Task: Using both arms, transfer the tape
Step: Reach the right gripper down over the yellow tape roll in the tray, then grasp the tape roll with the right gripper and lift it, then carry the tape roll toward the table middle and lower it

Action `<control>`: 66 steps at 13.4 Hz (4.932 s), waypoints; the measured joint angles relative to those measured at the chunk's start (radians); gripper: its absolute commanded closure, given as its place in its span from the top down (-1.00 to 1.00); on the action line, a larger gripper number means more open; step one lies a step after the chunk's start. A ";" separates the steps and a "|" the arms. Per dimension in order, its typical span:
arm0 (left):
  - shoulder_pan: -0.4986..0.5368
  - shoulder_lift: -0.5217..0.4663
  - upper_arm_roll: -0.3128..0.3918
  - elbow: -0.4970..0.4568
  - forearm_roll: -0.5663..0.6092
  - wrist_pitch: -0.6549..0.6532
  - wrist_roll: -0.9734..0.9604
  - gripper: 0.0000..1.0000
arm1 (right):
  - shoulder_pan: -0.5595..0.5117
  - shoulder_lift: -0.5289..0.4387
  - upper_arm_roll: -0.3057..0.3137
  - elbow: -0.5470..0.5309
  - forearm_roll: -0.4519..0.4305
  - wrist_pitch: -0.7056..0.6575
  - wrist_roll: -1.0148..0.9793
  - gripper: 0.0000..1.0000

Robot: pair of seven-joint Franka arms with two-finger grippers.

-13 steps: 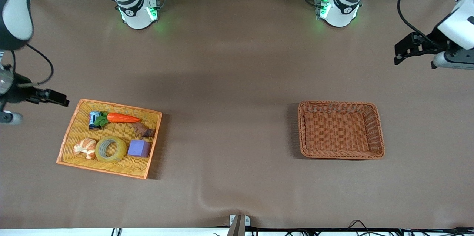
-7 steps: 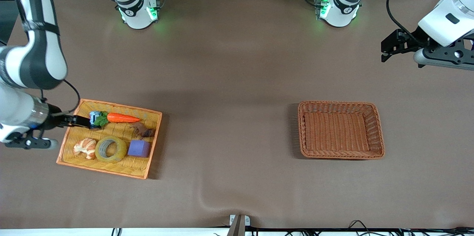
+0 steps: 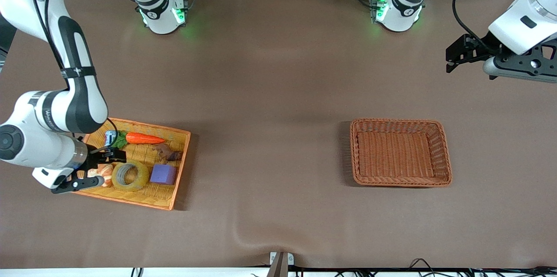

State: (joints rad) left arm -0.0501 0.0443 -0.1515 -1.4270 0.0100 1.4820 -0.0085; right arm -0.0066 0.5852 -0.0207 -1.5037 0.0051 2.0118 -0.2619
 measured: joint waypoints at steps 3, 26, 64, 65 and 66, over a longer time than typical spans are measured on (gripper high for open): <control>0.000 0.005 0.000 0.000 0.000 0.000 -0.025 1.00 | 0.027 0.043 0.005 0.000 0.000 0.030 -0.045 0.72; 0.000 0.009 0.000 0.000 0.000 0.000 -0.030 1.00 | 0.049 0.164 0.000 0.042 0.001 0.136 -0.242 -1.00; 0.009 0.026 0.003 0.000 0.000 0.000 -0.030 1.00 | 0.737 0.203 0.021 0.069 0.136 0.251 0.191 1.00; 0.009 0.027 0.003 0.000 0.000 0.000 -0.030 1.00 | 0.737 0.203 0.018 0.079 0.136 0.252 0.192 1.00; 0.009 0.027 0.003 0.000 0.000 0.000 -0.030 1.00 | 0.736 0.201 0.013 0.097 0.137 0.249 0.193 1.00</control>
State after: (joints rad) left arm -0.0412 0.0709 -0.1487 -1.4274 0.0100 1.4821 -0.0388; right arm 0.7292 0.7861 -0.0072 -1.4069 0.1416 2.2604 -0.0688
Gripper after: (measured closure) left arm 0.000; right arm 0.308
